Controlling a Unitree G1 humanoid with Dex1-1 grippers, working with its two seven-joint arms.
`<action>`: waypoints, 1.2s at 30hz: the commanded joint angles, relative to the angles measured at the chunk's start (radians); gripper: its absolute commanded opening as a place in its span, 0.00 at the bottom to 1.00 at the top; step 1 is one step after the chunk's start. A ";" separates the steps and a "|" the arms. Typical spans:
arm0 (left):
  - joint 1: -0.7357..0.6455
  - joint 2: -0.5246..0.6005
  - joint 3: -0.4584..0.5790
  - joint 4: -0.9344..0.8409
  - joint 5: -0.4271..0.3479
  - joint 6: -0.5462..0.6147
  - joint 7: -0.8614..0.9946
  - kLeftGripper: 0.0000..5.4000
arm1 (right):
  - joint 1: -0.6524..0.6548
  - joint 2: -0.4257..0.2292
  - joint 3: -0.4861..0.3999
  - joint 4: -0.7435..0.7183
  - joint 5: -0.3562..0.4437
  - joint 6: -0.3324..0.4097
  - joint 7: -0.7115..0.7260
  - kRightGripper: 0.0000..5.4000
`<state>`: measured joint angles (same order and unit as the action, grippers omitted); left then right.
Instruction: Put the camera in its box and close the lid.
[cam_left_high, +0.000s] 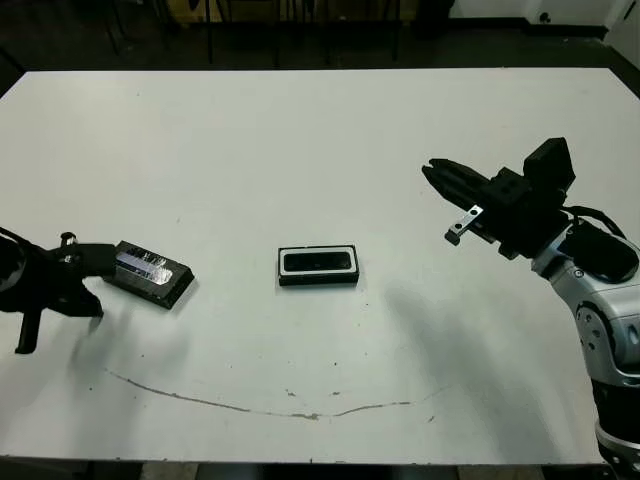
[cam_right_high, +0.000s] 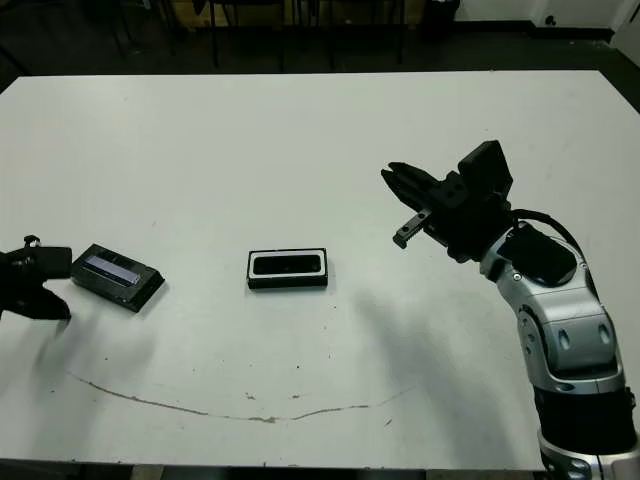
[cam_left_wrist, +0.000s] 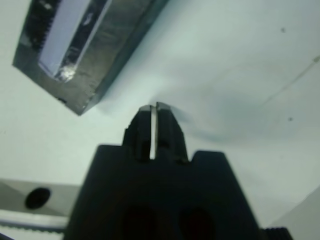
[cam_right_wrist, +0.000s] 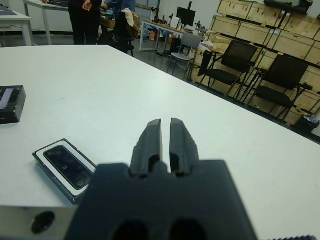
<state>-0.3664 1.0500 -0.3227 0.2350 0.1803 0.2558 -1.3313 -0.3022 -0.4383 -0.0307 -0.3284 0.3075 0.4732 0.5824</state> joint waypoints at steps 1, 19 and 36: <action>0.022 -0.085 -0.037 0.095 0.005 0.026 0.017 0.00 | 0.008 -0.015 0.005 -0.003 -0.003 0.019 -0.007 0.00; -0.115 -0.246 -0.065 0.299 0.053 -0.058 0.082 0.00 | 0.013 -0.011 0.004 0.028 -0.001 -0.015 0.009 0.00; -0.298 -0.378 -0.108 0.547 0.107 -0.222 0.148 0.00 | 0.022 -0.013 0.007 0.012 0.008 0.027 -0.005 0.00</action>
<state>-0.7213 0.7116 -0.3796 0.7366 0.2492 0.0376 -1.1719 -0.3007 -0.4400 -0.0229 -0.3130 0.3087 0.4753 0.5828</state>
